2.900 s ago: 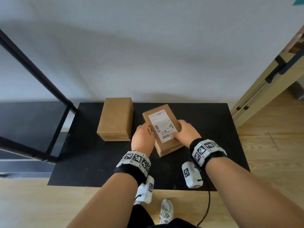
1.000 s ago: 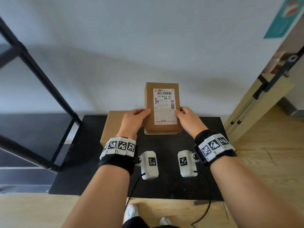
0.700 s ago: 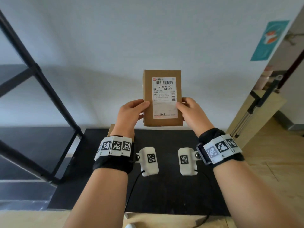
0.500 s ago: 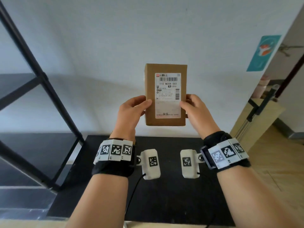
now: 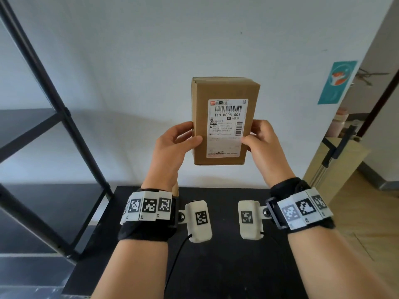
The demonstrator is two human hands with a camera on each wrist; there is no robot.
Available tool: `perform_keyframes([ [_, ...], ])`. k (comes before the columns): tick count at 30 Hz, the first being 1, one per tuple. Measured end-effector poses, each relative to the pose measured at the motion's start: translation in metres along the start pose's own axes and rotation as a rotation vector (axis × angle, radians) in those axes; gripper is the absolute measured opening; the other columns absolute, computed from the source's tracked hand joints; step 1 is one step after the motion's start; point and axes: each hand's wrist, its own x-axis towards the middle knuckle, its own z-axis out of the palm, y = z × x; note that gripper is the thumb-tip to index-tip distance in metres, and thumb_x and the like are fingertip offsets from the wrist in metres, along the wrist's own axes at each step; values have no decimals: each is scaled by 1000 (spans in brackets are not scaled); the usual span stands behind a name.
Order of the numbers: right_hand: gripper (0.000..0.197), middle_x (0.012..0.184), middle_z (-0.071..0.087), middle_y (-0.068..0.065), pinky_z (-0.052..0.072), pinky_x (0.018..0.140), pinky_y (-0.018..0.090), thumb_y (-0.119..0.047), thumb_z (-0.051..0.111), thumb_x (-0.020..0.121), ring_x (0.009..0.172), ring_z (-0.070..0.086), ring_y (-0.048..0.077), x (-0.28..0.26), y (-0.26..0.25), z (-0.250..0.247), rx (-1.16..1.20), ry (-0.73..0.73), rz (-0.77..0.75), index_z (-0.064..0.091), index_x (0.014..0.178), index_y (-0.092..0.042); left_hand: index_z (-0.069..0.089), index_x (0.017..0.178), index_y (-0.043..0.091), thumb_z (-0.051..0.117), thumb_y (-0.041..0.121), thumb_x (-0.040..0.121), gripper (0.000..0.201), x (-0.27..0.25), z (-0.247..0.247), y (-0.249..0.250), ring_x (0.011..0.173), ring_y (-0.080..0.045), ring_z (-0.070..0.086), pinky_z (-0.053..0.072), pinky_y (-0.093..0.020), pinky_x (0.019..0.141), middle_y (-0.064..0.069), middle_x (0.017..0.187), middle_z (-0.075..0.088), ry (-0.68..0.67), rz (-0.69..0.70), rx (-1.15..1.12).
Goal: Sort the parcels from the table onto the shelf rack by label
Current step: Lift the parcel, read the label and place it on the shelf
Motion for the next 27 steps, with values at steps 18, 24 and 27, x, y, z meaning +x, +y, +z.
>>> perform_keyframes([
  [18, 25, 113, 65, -7, 52, 81, 29, -20, 52, 92, 104, 62, 11, -7, -17, 7, -68, 28, 26, 51, 117, -18, 66, 125, 15, 72, 19, 88, 37, -7, -7, 10, 109, -16, 70, 51, -41, 104, 1, 114, 76, 3, -13, -3],
  [24, 24, 111, 67, -5, 53, 79, 29, -28, 51, 92, 102, 64, 10, -6, -18, 9, -89, 29, 51, 54, 115, -19, 70, 117, 17, 77, 38, 75, 48, -4, -6, 13, 109, -20, 70, 53, -46, 100, -3, 114, 75, 46, -44, -14],
  [27, 26, 109, 66, -5, 50, 71, 23, -33, 50, 95, 96, 64, 6, -6, -17, 10, -105, 23, 61, 53, 116, -19, 69, 116, 14, 76, 33, 83, 38, -3, -6, 11, 106, -20, 71, 54, -45, 99, -5, 111, 76, 58, -67, -21],
])
